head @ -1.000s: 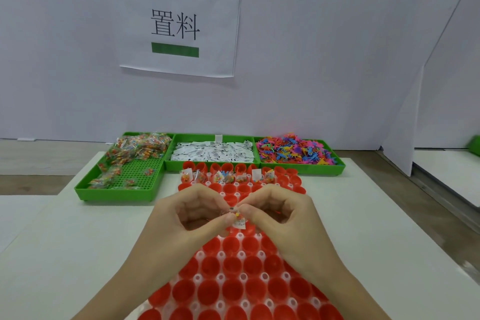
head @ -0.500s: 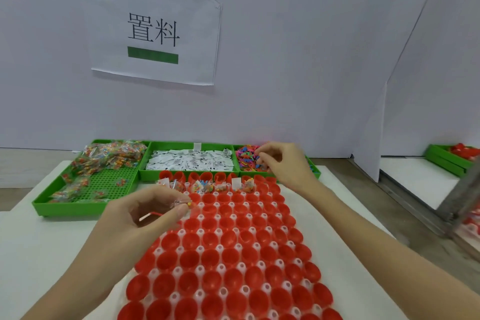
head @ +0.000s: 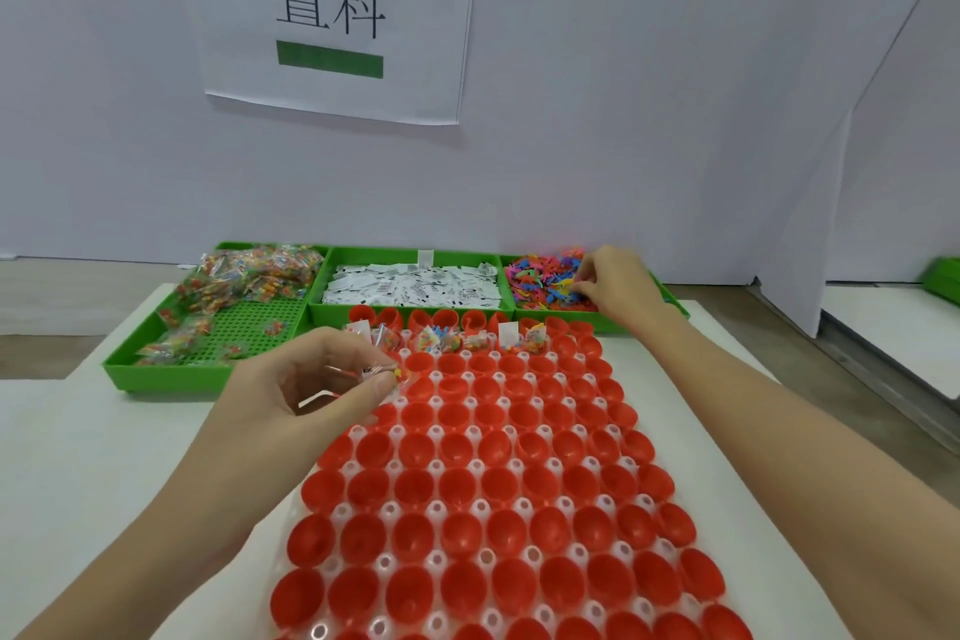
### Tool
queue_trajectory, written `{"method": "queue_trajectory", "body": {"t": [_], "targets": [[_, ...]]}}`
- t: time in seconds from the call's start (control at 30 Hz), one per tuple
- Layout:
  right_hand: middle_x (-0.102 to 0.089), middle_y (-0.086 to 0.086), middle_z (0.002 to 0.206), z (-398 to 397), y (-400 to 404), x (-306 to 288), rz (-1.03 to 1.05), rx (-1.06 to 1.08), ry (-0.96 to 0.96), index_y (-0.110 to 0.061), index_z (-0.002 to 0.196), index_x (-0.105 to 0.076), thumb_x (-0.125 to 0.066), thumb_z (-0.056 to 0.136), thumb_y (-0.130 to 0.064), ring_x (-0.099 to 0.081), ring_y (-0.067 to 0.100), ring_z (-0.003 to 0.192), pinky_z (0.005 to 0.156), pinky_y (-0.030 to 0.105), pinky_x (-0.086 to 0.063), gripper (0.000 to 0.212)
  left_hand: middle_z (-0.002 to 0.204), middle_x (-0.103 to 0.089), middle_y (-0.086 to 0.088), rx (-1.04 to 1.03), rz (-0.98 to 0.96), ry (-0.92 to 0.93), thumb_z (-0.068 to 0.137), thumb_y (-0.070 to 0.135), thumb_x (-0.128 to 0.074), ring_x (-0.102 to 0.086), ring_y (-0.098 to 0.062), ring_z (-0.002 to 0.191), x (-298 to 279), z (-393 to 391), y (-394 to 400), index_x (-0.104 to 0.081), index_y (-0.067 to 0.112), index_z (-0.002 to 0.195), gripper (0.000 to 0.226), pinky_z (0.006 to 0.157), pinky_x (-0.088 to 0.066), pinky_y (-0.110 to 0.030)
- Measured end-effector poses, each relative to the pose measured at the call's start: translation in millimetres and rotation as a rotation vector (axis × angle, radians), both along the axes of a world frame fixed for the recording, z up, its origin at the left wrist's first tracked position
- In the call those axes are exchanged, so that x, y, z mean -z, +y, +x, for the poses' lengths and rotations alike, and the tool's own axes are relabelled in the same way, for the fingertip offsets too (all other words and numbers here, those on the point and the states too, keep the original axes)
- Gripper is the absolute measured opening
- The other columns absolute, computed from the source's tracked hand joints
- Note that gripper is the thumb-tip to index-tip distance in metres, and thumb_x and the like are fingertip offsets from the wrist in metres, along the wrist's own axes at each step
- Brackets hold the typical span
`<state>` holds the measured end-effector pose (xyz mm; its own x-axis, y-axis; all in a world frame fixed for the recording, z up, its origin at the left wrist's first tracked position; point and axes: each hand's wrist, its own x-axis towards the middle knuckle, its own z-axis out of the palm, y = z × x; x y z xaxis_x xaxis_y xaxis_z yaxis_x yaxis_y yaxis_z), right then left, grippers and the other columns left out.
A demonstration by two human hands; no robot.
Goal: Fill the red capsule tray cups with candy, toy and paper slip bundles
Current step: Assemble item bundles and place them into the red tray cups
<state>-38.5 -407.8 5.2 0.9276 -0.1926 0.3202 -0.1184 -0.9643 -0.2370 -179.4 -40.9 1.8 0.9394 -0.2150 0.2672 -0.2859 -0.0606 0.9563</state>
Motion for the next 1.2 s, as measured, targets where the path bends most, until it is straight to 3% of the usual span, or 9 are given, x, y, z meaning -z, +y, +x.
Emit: {"method": "queue_trajectory", "body": {"t": [0.17, 0.33, 0.43, 0.57, 0.73, 1.0, 1.2], "targets": [[-0.076, 0.010, 0.092, -10.0, -9.3, -0.8, 0.130, -0.001, -0.040, -0.007, 0.093, -0.077, -0.079, 0.088, -0.022, -0.062, 0.016, 0.078, 0.075, 0.026, -0.043, 0.016, 0.088, -0.073, -0.003, 0.015, 0.038, -0.015, 0.081, 0.025, -0.080, -0.069, -0.016, 0.080, -0.4, -3.9, -4.0, -0.077, 0.020, 0.091, 0.012, 0.074, -0.057, -0.019], [-0.076, 0.011, 0.095, -23.4, -11.5, -4.4, 0.194, 0.050, -0.062, -0.006, 0.095, -0.077, -0.078, 0.089, -0.016, -0.068, 0.021, 0.086, 0.077, 0.026, -0.046, 0.012, 0.085, -0.073, -0.004, 0.035, 0.041, -0.014, 0.080, 0.025, -0.080, -0.070, -0.018, 0.079, -2.6, -9.7, -7.4, -0.077, 0.021, 0.091, 0.012, 0.076, -0.057, -0.021], [-0.077, 0.007, 0.095, -41.5, 5.2, -14.1, 0.348, 0.044, -0.206, -0.008, 0.098, -0.078, -0.075, 0.091, -0.017, -0.070, 0.019, 0.088, 0.078, 0.026, -0.049, 0.012, 0.087, -0.074, -0.004, 0.036, 0.033, -0.015, 0.079, 0.022, -0.081, -0.072, -0.017, 0.080, -4.9, -11.5, -8.3, -0.077, 0.022, 0.089, 0.010, 0.076, -0.057, -0.019], [-0.077, -0.008, 0.086, -98.0, 55.4, -29.2, 0.660, -0.137, -0.339, -0.019, 0.097, -0.080, -0.078, 0.089, -0.021, -0.072, 0.008, 0.084, 0.080, 0.026, -0.058, 0.009, 0.089, -0.076, -0.003, 0.029, 0.030, -0.020, 0.080, 0.020, -0.082, -0.073, -0.015, 0.083, -6.3, -12.9, -7.8, -0.078, 0.023, 0.091, 0.012, 0.077, -0.058, -0.018], [-0.078, -0.008, 0.085, -180.6, 111.4, -20.9, 0.869, -0.416, -0.188, -0.033, 0.094, -0.081, -0.078, 0.089, -0.022, -0.074, 0.009, 0.078, 0.072, 0.017, -0.057, 0.013, 0.086, -0.076, -0.007, 0.054, 0.003, -0.029, 0.080, 0.017, -0.083, -0.075, -0.021, 0.081, -5.2, -17.3, -12.9, -0.077, 0.020, 0.089, 0.011, 0.076, -0.060, -0.023], [-0.078, -0.015, 0.089, -204.7, 137.5, -9.4, 0.837, -0.516, -0.118, -0.031, 0.097, -0.081, -0.077, 0.090, -0.020, -0.074, 0.005, 0.087, 0.078, 0.019, -0.058, 0.014, 0.087, -0.077, -0.007, 0.107, 0.035, -0.057, 0.077, 0.021, -0.087, -0.075, -0.022, 0.082, 0.5, -24.6, -25.3, -0.077, 0.020, 0.094, 0.020, 0.078, -0.061, -0.027], [-0.076, -0.019, 0.084, -207.6, 135.1, -1.8, 0.821, -0.379, -0.221, -0.034, 0.091, -0.081, -0.080, 0.087, -0.022, -0.073, 0.001, 0.083, 0.076, 0.016, -0.057, 0.013, 0.086, -0.079, -0.007, 0.098, 0.006, -0.012, 0.077, 0.020, -0.086, -0.077, -0.019, 0.085, 4.4, -26.7, -28.5, -0.078, 0.022, 0.091, 0.017, 0.077, -0.059, -0.021]]}}
